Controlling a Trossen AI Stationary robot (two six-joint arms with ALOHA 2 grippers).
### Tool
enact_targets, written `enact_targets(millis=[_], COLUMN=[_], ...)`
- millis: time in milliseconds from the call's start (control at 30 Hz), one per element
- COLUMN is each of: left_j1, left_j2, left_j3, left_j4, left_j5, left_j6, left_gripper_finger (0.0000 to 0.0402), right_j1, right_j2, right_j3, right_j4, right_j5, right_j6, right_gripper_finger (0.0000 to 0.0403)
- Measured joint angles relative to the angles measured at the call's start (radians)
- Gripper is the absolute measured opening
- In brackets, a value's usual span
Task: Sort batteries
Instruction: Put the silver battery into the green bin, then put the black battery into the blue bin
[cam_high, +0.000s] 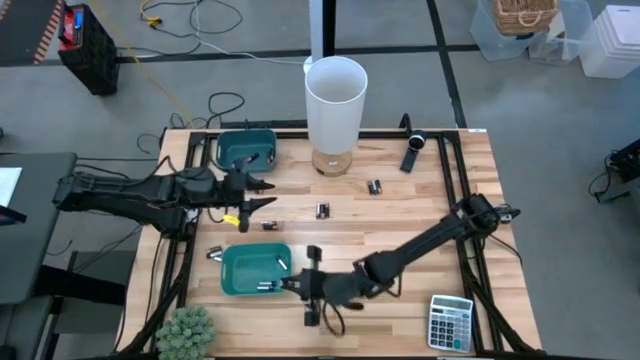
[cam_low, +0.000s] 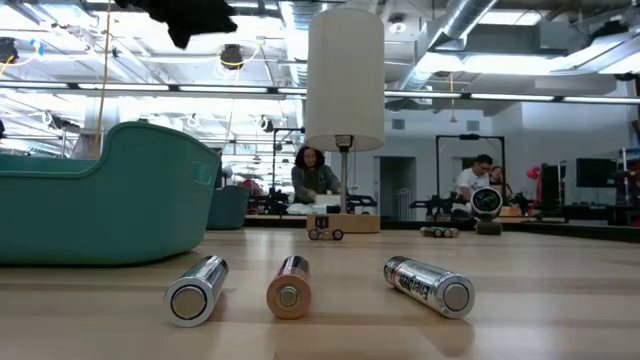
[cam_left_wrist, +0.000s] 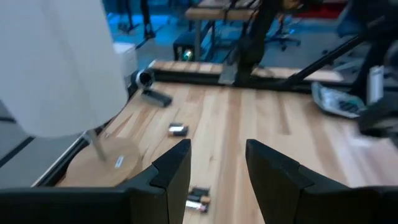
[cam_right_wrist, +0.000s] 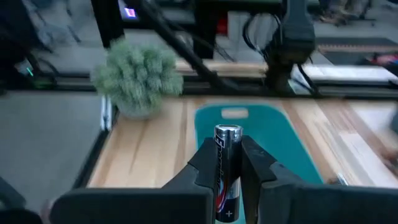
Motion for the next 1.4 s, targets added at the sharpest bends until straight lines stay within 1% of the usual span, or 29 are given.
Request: enact_targets(millis=[100, 267, 367, 500, 567, 700, 867, 967, 1100, 1300, 1400], left_j1=[-0.036, -0.092, -0.115, -0.133, -0.136, -0.136, -0.136, -0.136, -0.134, -0.122, -0.117], left_j2=[-0.040, -0.083, -0.107, -0.129, -0.136, -0.136, -0.120, -0.103, -0.083, -0.071, -0.072], left_j3=[0.000, 0.000, 0.000, 0.000, 0.000, 0.000, 0.000, 0.000, 0.000, 0.000, 0.000], left_j4=[-0.020, -0.088, -0.103, -0.104, -0.108, -0.127, -0.134, -0.117, -0.101, -0.102, -0.106], left_j5=[-0.034, -0.182, -0.242, -0.265, -0.266, -0.275, -0.311, -0.320, -0.332, -0.339, -0.341], left_j6=[-0.001, -0.019, -0.021, -0.021, -0.024, -0.039, -0.057, -0.056, -0.051, -0.039, -0.037], left_gripper_finger=[0.0148, 0.0148, 0.0148, 0.0148, 0.0148, 0.0148, 0.0148, 0.0148, 0.0148, 0.0148, 0.0148], right_j1=[-0.053, -0.117, -0.130, -0.140, -0.149, -0.162, -0.188, -0.199, -0.206, -0.210, -0.212], right_j2=[0.000, 0.002, 0.002, 0.022, 0.053, 0.098, 0.133, 0.150, 0.148, 0.148, 0.147], right_j3=[-0.043, -0.080, -0.082, -0.084, -0.079, -0.082, -0.073, -0.076, -0.076, -0.076, -0.076], right_j4=[0.074, 0.091, 0.116, 0.150, 0.198, 0.215, 0.258, 0.255, 0.246, 0.234, 0.223], right_j5=[-0.039, -0.080, -0.105, -0.151, -0.181, -0.189, -0.299, -0.309, -0.311, -0.313, -0.313], right_j6=[0.013, 0.030, 0.032, 0.022, 0.022, 0.015, 0.022, 0.022, 0.021, 0.006, -0.029], right_gripper_finger=[0.0045, 0.0048, 0.0053, 0.0060, 0.0060, 0.0061, 0.0061, 0.0066, 0.0094, 0.0169, 0.0199])
